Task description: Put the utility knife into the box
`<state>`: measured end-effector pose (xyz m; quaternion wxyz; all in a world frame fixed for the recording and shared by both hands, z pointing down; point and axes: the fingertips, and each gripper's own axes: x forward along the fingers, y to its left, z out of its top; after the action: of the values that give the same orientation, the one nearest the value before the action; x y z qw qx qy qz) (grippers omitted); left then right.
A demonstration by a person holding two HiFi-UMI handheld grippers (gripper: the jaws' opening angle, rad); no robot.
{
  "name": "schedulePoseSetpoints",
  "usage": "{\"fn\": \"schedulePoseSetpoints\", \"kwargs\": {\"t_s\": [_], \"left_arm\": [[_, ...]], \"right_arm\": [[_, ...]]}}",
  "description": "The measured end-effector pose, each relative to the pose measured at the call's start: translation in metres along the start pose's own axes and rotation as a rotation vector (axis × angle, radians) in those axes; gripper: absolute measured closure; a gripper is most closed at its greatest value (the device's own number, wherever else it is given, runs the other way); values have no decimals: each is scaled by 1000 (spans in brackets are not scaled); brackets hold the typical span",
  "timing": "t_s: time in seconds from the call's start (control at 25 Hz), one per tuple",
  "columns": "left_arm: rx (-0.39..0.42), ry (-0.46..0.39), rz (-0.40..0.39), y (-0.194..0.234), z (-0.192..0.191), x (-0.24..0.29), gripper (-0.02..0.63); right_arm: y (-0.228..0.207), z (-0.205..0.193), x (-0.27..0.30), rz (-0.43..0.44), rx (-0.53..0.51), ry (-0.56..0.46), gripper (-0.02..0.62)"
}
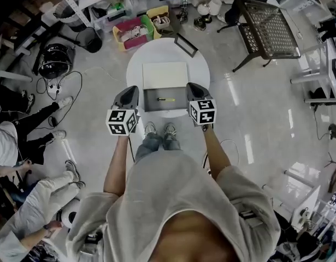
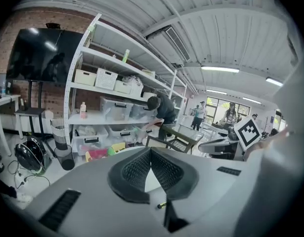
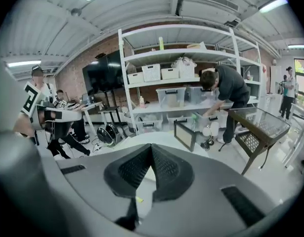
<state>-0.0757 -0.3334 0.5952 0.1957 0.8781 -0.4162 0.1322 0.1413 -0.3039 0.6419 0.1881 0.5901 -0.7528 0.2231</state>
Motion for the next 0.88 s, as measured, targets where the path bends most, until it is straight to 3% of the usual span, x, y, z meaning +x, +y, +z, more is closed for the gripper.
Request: {"fn": "schedulePoseSetpoints", "kwargs": {"t_s": [0.4, 0.88], "left_arm": [[77, -138, 25, 9, 76, 0, 586], [105, -215, 41, 23, 118, 6, 586]], "right_arm": [[-2, 84, -23, -42, -114, -178, 566], [-13, 145, -37, -99, -154, -300, 566]]}}
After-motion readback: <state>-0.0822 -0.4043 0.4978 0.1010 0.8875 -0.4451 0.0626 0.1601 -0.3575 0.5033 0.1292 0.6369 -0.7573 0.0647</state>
